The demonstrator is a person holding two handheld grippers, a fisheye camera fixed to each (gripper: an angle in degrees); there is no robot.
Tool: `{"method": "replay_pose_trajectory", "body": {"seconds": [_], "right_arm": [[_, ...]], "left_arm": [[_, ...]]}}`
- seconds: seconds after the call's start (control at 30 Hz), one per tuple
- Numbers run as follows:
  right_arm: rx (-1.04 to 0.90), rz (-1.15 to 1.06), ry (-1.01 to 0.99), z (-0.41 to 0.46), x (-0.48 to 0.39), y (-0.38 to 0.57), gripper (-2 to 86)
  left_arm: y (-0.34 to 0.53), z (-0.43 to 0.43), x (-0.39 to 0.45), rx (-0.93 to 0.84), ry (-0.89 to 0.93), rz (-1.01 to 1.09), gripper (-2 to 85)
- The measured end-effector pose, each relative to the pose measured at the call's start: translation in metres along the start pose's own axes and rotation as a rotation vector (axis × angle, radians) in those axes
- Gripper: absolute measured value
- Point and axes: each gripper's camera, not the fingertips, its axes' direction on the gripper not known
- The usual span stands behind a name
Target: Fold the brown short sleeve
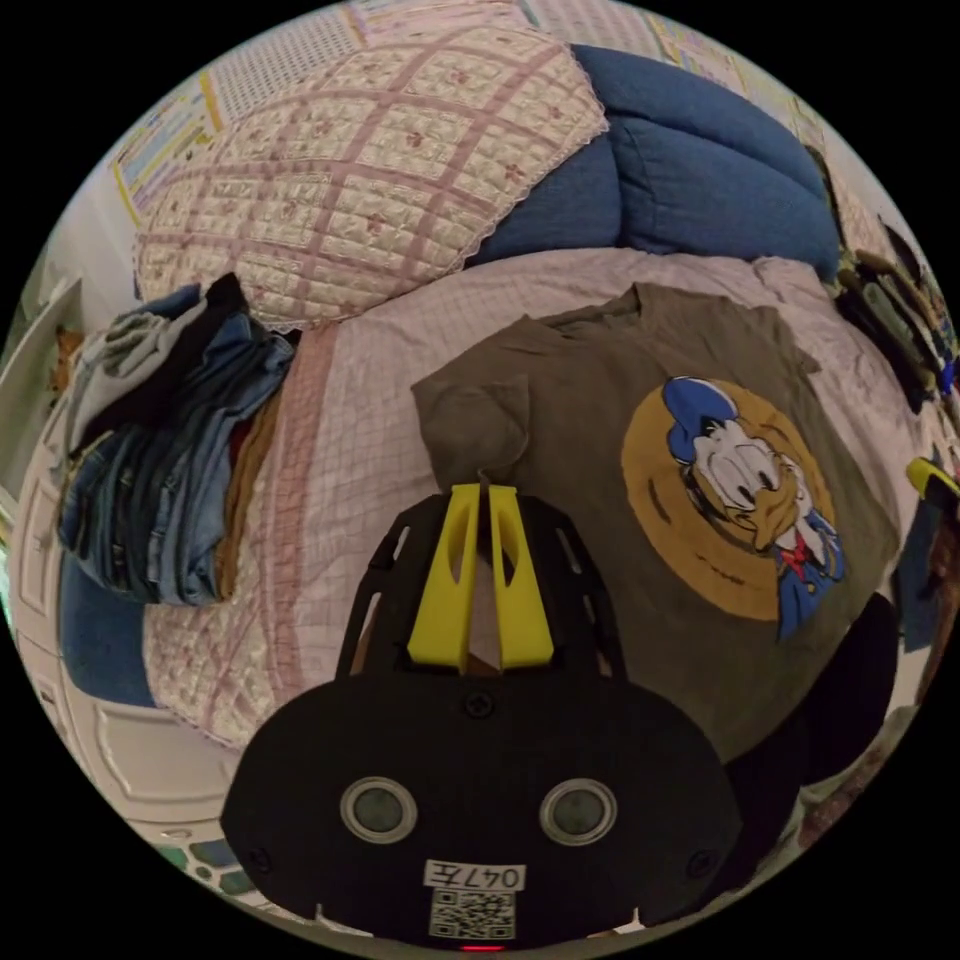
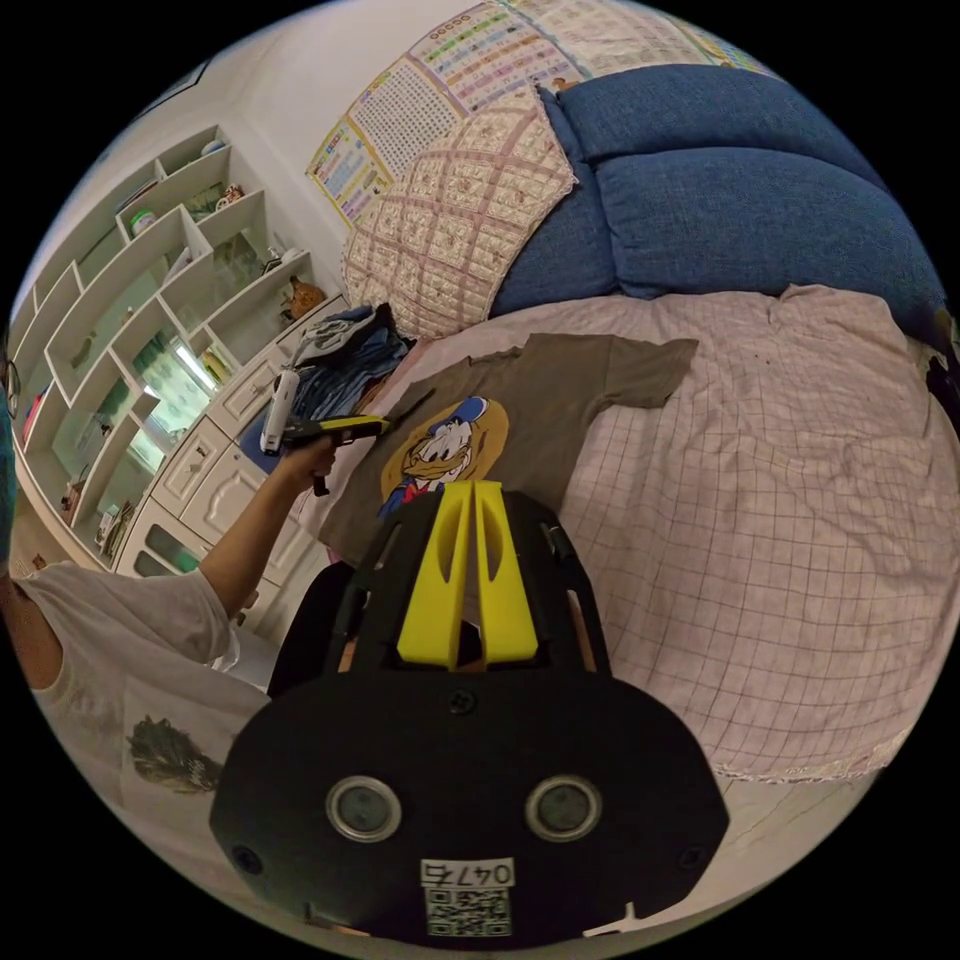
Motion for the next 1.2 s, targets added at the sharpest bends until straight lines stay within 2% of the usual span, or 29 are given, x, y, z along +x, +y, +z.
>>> {"method": "replay_pose_trajectory", "body": {"seconds": [0.07, 0.2, 0.33, 0.6, 0.83, 0.93, 1.0, 1.07, 1.1, 1.2], "right_arm": [[-0.008, 0.001, 0.003, 0.007, 0.0, 0.002, -1.2], [-0.009, 0.015, -0.003, 0.015, 0.002, 0.003, -1.1], [0.0, 0.019, -0.004, 0.023, 0.002, 0.003, -1.0], [-0.031, 0.046, -0.007, 0.053, 0.005, 0.002, -1.0], [-0.089, -0.045, -0.194, 0.104, -0.036, 0.006, -1.2], [-0.175, -0.096, -0.241, 0.132, -0.052, 0.004, -1.2], [-0.22, -0.138, -0.26, 0.144, -0.059, 0.001, -1.3], [-0.253, -0.17, -0.259, 0.157, -0.065, -0.002, -1.3], [-0.265, -0.175, -0.26, 0.16, -0.065, -0.002, -1.3], [-0.302, -0.182, -0.282, 0.174, -0.064, -0.004, -1.3]], "left_arm": [[0.009, 0.0, -0.016, 0.027, 0.095, 0.001, 2.6], [0.021, -0.007, -0.046, 0.062, 0.165, -0.015, 5.6], [0.038, -0.018, -0.062, 0.046, 0.261, 0.054, 6.7], [0.051, -0.035, -0.071, 0.084, 0.03, 0.166, 6.9], [0.009, -0.016, -0.076, 0.041, -0.049, 0.344, 8.1], [-0.006, -0.009, -0.096, 0.02, -0.13, 0.261, 2.5], [-0.011, -0.018, -0.123, 0.076, -0.058, 0.131, 0.6], [-0.01, -0.029, -0.168, 0.183, 0.14, -0.109, -0.4], [-0.009, -0.031, -0.178, 0.201, 0.181, -0.159, -0.5], [-0.005, -0.036, -0.206, 0.237, 0.184, -0.309, -0.9]]}}
